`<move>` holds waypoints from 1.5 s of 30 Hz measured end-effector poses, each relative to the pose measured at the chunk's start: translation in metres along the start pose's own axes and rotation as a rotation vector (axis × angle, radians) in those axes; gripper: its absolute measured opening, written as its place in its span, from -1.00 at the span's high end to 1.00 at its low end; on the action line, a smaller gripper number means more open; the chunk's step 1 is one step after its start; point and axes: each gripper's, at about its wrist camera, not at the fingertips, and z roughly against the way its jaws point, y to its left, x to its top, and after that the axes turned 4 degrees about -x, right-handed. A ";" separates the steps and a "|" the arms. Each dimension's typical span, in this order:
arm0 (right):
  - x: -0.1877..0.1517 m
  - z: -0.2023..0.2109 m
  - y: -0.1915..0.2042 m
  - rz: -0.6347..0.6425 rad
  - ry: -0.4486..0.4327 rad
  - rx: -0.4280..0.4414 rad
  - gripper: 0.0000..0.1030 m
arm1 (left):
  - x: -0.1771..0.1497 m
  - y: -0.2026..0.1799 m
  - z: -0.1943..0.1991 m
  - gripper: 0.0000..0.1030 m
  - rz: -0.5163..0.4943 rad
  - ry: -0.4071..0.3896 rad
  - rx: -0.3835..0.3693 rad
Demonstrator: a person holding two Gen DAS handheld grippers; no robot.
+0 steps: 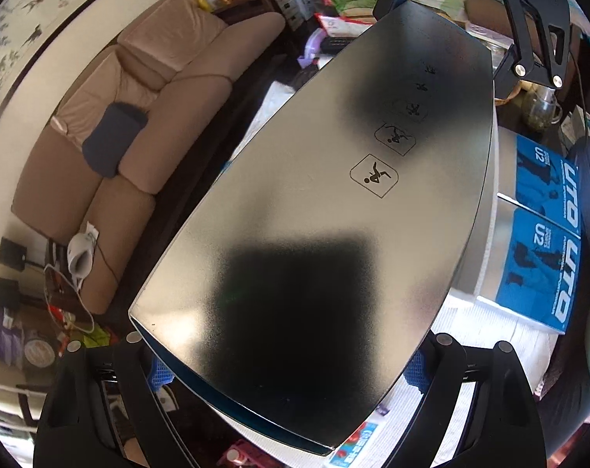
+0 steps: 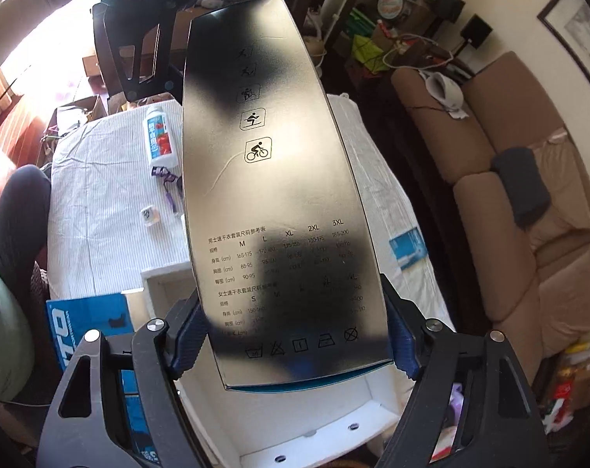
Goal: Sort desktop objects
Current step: 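Carry the UTO box with the right tool over the white cardboard tray, then lower the UTO box flat into the tray and open the right tool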
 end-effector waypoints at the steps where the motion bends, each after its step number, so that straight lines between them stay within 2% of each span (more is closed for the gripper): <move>1: -0.016 0.003 0.003 -0.009 0.014 0.002 -0.46 | 0.011 -0.011 -0.005 -0.76 -0.013 0.002 -0.011; 7: -0.109 0.003 0.011 -0.074 0.078 0.025 -0.44 | 0.070 -0.062 -0.046 -0.76 -0.072 0.037 -0.082; 13: -0.198 -0.023 0.005 -0.247 0.019 0.079 -0.45 | 0.123 -0.096 -0.096 -0.77 -0.165 0.139 -0.100; 17: -0.248 -0.055 -0.002 -0.402 -0.032 0.156 -0.46 | 0.150 -0.112 -0.128 -0.77 -0.227 0.205 -0.048; 20: -0.276 -0.074 -0.013 -0.525 -0.067 0.215 -0.38 | 0.165 -0.114 -0.133 -0.77 -0.208 0.152 0.029; 24: -0.296 -0.083 -0.029 -0.623 -0.110 0.240 -0.36 | 0.167 -0.102 -0.124 -0.82 -0.022 0.082 0.019; 27: -0.304 -0.085 -0.043 -0.704 -0.127 0.253 -0.36 | 0.145 -0.092 -0.117 -0.83 0.160 0.020 -0.020; 30: -0.307 -0.086 -0.051 -0.771 -0.139 0.265 -0.36 | 0.109 -0.086 -0.115 -0.83 0.370 -0.034 -0.086; 33: -0.309 -0.088 -0.049 -0.803 -0.142 0.268 -0.36 | 0.074 -0.083 -0.124 -0.83 0.576 -0.069 -0.194; 35: -0.309 -0.092 -0.049 -0.857 -0.139 0.288 -0.36 | 0.051 -0.084 -0.127 -0.83 0.680 -0.092 -0.247; 40: -0.317 -0.105 -0.051 -1.074 -0.163 0.366 -0.35 | 0.007 -0.096 -0.116 -0.83 0.781 -0.136 -0.216; 43: -0.326 -0.127 -0.048 -1.248 -0.215 0.497 -0.36 | -0.015 -0.098 -0.106 -0.88 0.821 -0.145 -0.170; 45: -0.326 -0.143 -0.042 -1.316 -0.250 0.578 -0.36 | -0.023 -0.101 -0.103 -0.90 0.820 -0.136 -0.152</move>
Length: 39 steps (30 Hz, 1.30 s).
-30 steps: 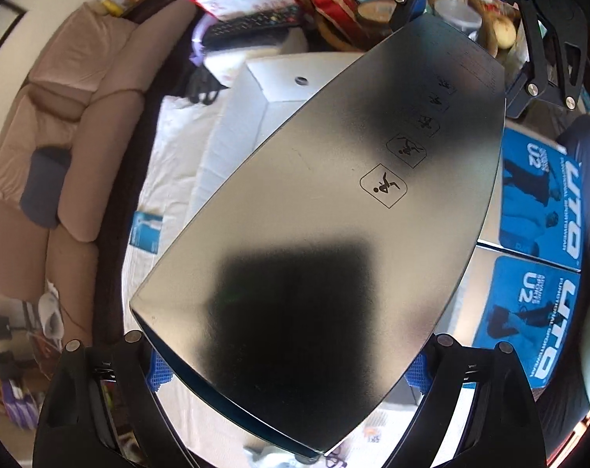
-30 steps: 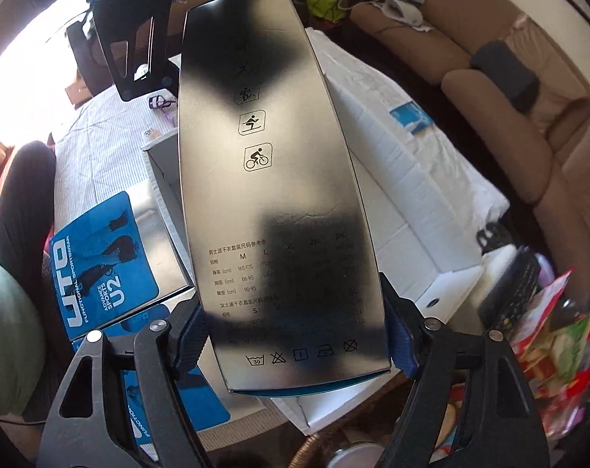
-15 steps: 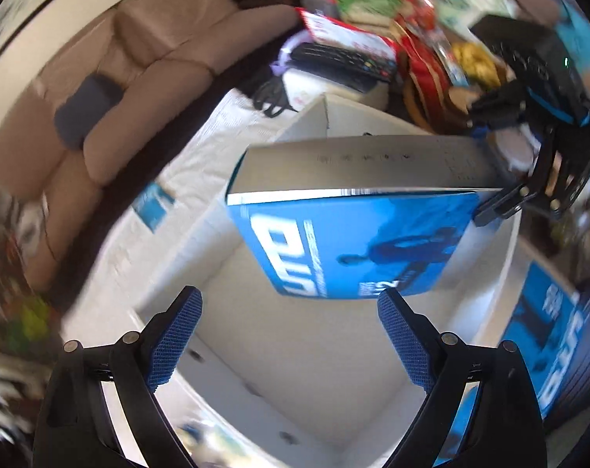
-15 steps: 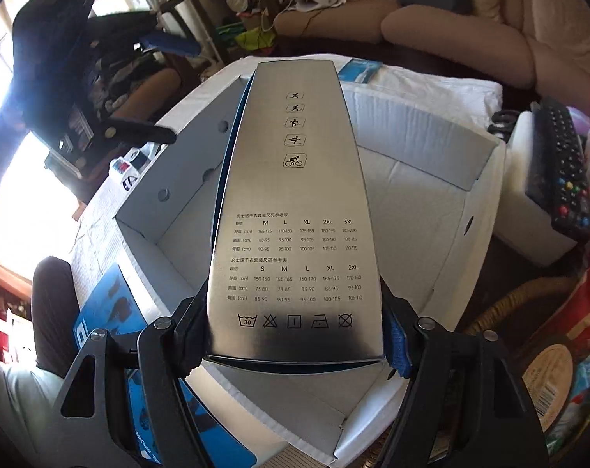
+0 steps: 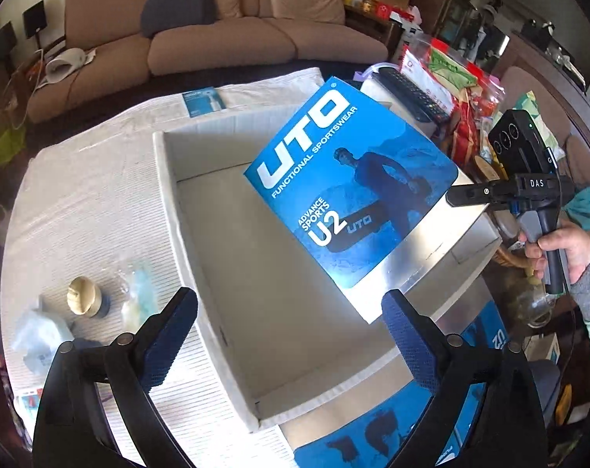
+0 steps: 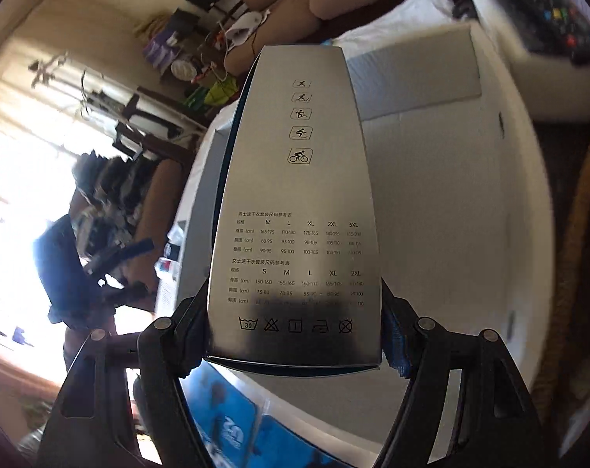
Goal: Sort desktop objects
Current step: 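Lower the UTO box flat into the tray and open the right tool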
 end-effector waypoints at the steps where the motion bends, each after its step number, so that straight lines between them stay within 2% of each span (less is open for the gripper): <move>1: -0.002 -0.009 0.000 -0.008 0.004 0.017 -0.36 | -0.004 0.002 0.001 -0.90 0.002 0.006 0.000; 7: -0.006 -0.058 0.015 -0.033 0.052 0.024 -0.40 | -0.025 0.006 0.002 -0.90 -0.013 0.028 0.069; 11: -0.003 -0.069 0.026 -0.005 0.075 -0.120 -0.58 | -0.038 0.014 -0.004 -0.90 0.010 0.041 0.054; 15: -0.001 -0.074 0.028 0.004 0.085 -0.155 -0.61 | -0.045 0.017 -0.012 -0.90 0.024 0.051 0.031; 17: -0.003 -0.077 0.027 -0.012 0.077 -0.132 -0.58 | -0.046 0.016 -0.014 -0.90 0.020 0.053 0.025; 21: -0.005 -0.092 0.009 -0.145 0.056 -0.015 -0.53 | -0.048 0.017 -0.017 -0.90 0.024 0.051 0.016; 23: -0.005 -0.103 0.007 -0.168 0.069 -0.004 -0.55 | -0.050 0.018 -0.020 -0.90 0.025 0.060 0.010; 25: -0.003 -0.112 0.009 -0.166 0.082 -0.047 -0.63 | -0.054 0.019 -0.023 -0.90 0.019 0.069 0.010; 27: 0.002 -0.119 0.014 -0.136 0.101 -0.152 -0.77 | -0.057 0.019 -0.026 -0.90 0.015 0.080 0.007; 28: 0.003 -0.123 0.016 -0.124 0.114 -0.195 -0.78 | -0.058 0.018 -0.028 -0.90 0.014 0.083 0.004; 35: 0.017 -0.150 0.031 -0.113 0.140 -0.223 -0.82 | -0.061 0.012 -0.031 -0.90 0.013 0.089 -0.023; 36: 0.018 -0.156 0.034 -0.116 0.148 -0.239 -0.90 | -0.061 0.011 -0.031 -0.90 0.011 0.090 -0.026; 39: 0.023 -0.165 0.048 -0.097 0.171 -0.326 -0.96 | -0.061 0.010 -0.028 -0.90 0.009 0.087 -0.033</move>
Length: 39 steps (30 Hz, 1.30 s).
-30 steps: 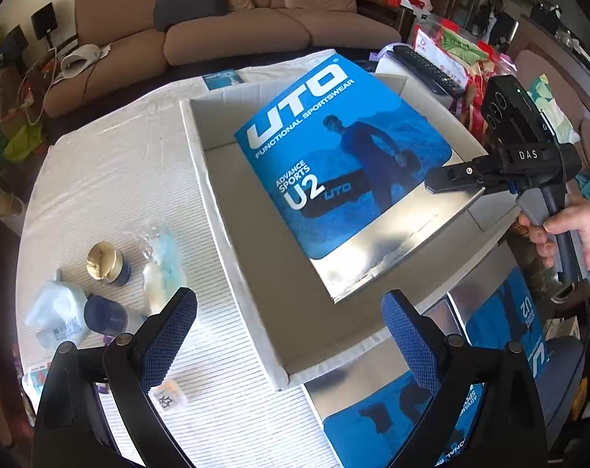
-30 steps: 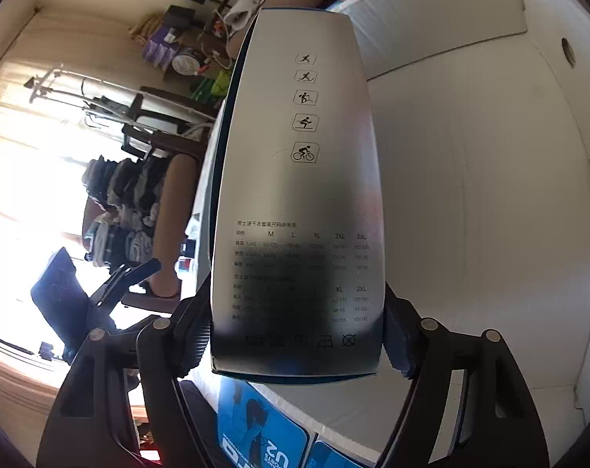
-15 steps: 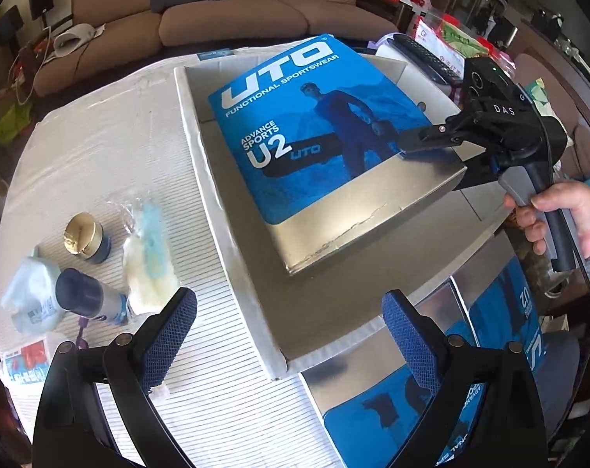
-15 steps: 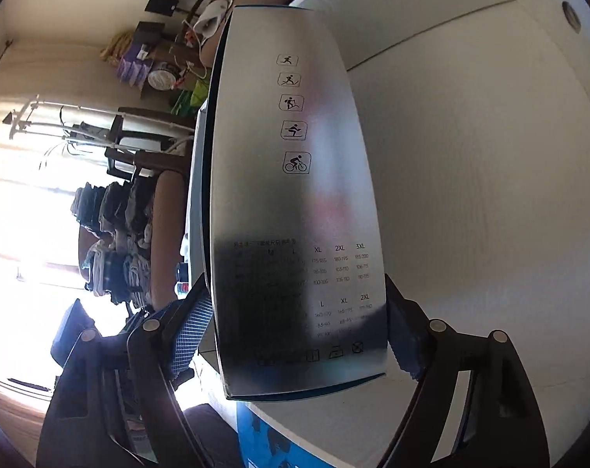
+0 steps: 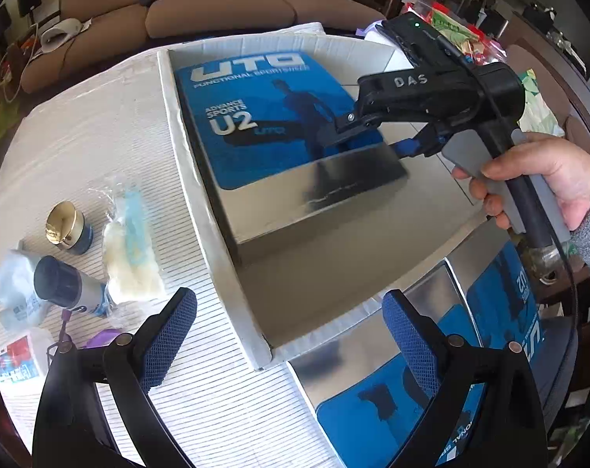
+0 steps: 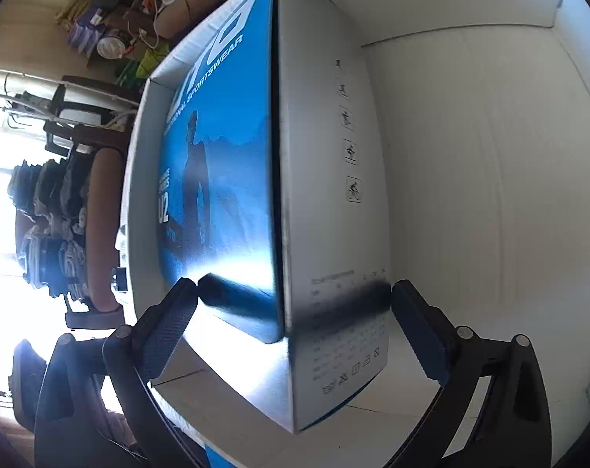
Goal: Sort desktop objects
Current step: 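Lower the UTO box flat into the tray and open the right tool, then move the right tool to the clear apple-juice bottle lying on the table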
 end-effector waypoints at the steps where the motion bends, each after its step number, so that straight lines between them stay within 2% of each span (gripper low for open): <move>1: -0.001 -0.002 0.008 0.022 0.000 -0.047 -0.96 | 0.000 0.000 0.001 -0.90 -0.002 -0.001 -0.001; 4: -0.004 -0.001 0.022 0.081 -0.024 -0.111 -0.96 | -0.002 0.000 0.005 -0.90 -0.008 -0.005 -0.004; 7: -0.007 -0.002 0.032 0.116 -0.018 -0.096 -0.90 | -0.004 0.002 0.009 -0.90 -0.007 -0.010 -0.002; 11: -0.006 -0.002 0.046 0.113 -0.062 -0.085 -0.91 | -0.009 0.003 0.019 -0.90 0.000 -0.023 0.013; 15: -0.006 -0.003 0.056 0.142 -0.070 -0.104 -0.89 | -0.019 0.020 0.038 -0.90 0.029 -0.046 0.042; 18: -0.014 0.024 0.054 0.153 -0.123 -0.164 -0.90 | -0.035 0.041 0.061 -0.90 0.061 -0.077 0.077; 21: -0.032 0.056 0.059 0.218 -0.161 -0.125 -0.90 | -0.057 0.072 0.086 -0.91 0.113 -0.114 0.122; 26: -0.062 0.086 0.104 0.364 -0.204 -0.108 -0.90 | -0.095 0.128 0.123 -0.90 0.222 -0.137 0.200; 31: -0.099 0.090 0.160 0.485 -0.205 -0.056 -0.90 | -0.126 0.178 0.153 -0.91 0.286 -0.133 0.281; 36: -0.129 0.067 0.221 0.544 -0.185 0.037 -0.90 | -0.152 0.213 0.157 -0.91 0.220 -0.076 0.380; 39: -0.146 0.044 0.256 0.583 -0.170 0.082 -0.90 | -0.165 0.232 0.152 -0.91 0.197 -0.058 0.396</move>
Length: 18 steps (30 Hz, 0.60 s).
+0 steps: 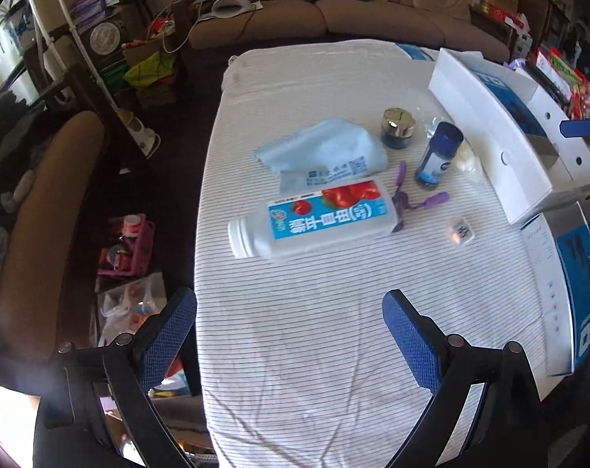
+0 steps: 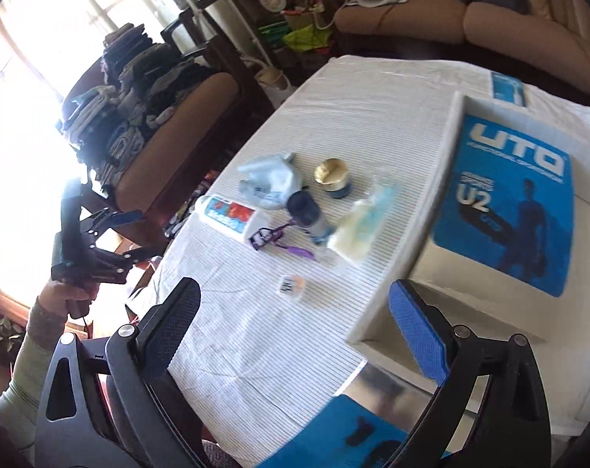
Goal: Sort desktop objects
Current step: 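Move the right tool to the clear apple-juice bottle lying on the table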
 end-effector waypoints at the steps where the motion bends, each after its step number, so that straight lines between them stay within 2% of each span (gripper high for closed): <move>1: 0.000 -0.011 0.012 0.010 0.007 0.013 -0.90 | -0.002 0.005 -0.004 -0.91 0.003 -0.004 -0.007; 5: 0.002 -0.056 0.049 0.047 0.023 0.053 -0.90 | -0.007 0.022 -0.021 -0.91 0.019 -0.039 -0.040; 8: 0.007 -0.084 0.076 0.101 0.021 0.049 -0.89 | -0.008 0.031 -0.038 -0.91 0.016 -0.052 -0.059; 10: 0.010 -0.102 0.092 0.140 0.011 0.028 -0.88 | -0.007 0.036 -0.048 -0.91 -0.003 -0.064 -0.071; 12: 0.010 -0.120 0.103 0.171 0.009 0.004 -0.76 | -0.006 0.039 -0.057 -0.91 -0.029 -0.079 -0.090; 14: 0.009 -0.140 0.111 0.217 0.012 -0.050 -0.68 | -0.004 0.042 -0.064 -0.91 -0.055 -0.089 -0.110; 18: 0.001 -0.177 0.119 0.309 0.032 -0.156 -0.65 | -0.001 0.044 -0.076 -0.91 -0.108 -0.103 -0.159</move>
